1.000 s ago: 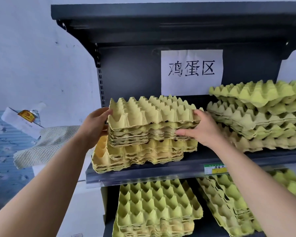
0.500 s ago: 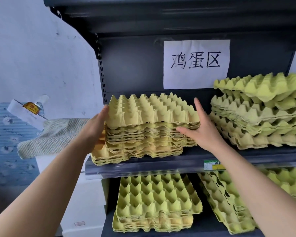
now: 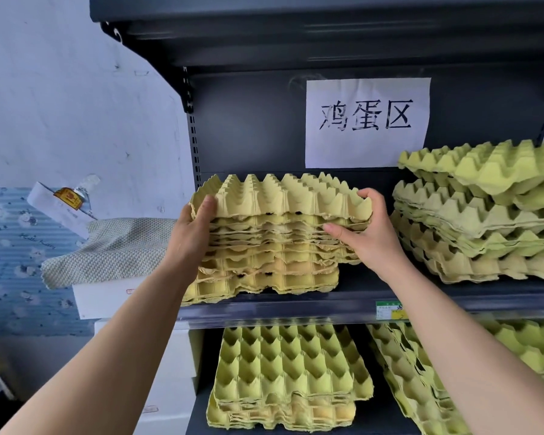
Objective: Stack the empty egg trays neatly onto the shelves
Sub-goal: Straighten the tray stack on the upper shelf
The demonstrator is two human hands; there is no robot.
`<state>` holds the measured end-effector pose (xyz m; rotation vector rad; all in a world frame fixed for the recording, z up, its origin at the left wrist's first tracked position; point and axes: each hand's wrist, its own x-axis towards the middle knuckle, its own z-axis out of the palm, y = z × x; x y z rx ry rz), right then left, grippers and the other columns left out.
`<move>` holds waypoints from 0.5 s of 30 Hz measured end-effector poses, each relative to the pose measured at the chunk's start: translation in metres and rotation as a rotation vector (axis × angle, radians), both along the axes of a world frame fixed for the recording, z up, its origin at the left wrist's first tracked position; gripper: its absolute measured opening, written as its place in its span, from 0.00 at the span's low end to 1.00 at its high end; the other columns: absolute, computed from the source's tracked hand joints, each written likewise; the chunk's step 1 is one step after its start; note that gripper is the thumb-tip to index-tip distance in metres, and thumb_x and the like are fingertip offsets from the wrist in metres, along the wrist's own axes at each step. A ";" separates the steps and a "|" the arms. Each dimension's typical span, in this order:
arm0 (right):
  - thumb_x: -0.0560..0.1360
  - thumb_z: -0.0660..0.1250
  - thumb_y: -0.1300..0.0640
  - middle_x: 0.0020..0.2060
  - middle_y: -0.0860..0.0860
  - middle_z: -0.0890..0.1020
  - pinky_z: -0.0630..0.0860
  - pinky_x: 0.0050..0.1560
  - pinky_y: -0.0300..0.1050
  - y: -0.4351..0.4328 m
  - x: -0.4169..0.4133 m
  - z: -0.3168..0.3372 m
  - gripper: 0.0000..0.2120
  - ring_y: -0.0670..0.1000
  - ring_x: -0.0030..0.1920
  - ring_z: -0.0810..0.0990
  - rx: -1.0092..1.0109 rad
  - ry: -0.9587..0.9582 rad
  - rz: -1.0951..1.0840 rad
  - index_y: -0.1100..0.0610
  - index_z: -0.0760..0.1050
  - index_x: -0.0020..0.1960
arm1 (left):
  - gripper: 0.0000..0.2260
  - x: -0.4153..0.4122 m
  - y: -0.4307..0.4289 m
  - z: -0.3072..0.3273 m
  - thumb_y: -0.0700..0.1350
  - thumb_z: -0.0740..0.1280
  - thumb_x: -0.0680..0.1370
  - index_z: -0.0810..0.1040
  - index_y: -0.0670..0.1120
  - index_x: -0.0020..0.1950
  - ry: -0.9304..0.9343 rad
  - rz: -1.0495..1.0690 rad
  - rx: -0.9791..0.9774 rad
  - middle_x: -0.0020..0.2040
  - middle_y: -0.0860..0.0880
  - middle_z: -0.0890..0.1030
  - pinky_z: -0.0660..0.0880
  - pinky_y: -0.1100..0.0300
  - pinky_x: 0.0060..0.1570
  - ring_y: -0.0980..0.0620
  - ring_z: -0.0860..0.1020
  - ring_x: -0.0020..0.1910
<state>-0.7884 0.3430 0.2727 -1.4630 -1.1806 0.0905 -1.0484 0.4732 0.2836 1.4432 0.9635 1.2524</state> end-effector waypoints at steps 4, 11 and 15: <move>0.66 0.77 0.47 0.63 0.40 0.64 0.63 0.56 0.43 -0.001 -0.003 0.007 0.36 0.44 0.63 0.63 0.053 -0.012 -0.019 0.44 0.60 0.66 | 0.33 0.001 0.001 0.001 0.64 0.60 0.78 0.60 0.49 0.77 0.007 0.012 0.025 0.68 0.47 0.74 0.73 0.51 0.61 0.47 0.75 0.64; 0.67 0.77 0.46 0.65 0.44 0.64 0.67 0.48 0.41 -0.001 -0.002 -0.004 0.35 0.49 0.58 0.69 -0.038 -0.004 -0.025 0.44 0.58 0.65 | 0.37 -0.013 0.002 -0.003 0.71 0.57 0.75 0.61 0.49 0.77 0.202 -0.082 0.036 0.72 0.48 0.70 0.66 0.45 0.70 0.45 0.69 0.70; 0.66 0.77 0.46 0.71 0.44 0.61 0.62 0.61 0.43 0.001 0.000 -0.011 0.42 0.45 0.67 0.60 -0.026 0.059 -0.001 0.42 0.55 0.72 | 0.27 -0.021 0.002 0.005 0.62 0.51 0.82 0.70 0.47 0.72 0.175 -0.246 -0.016 0.68 0.44 0.73 0.62 0.43 0.71 0.42 0.71 0.66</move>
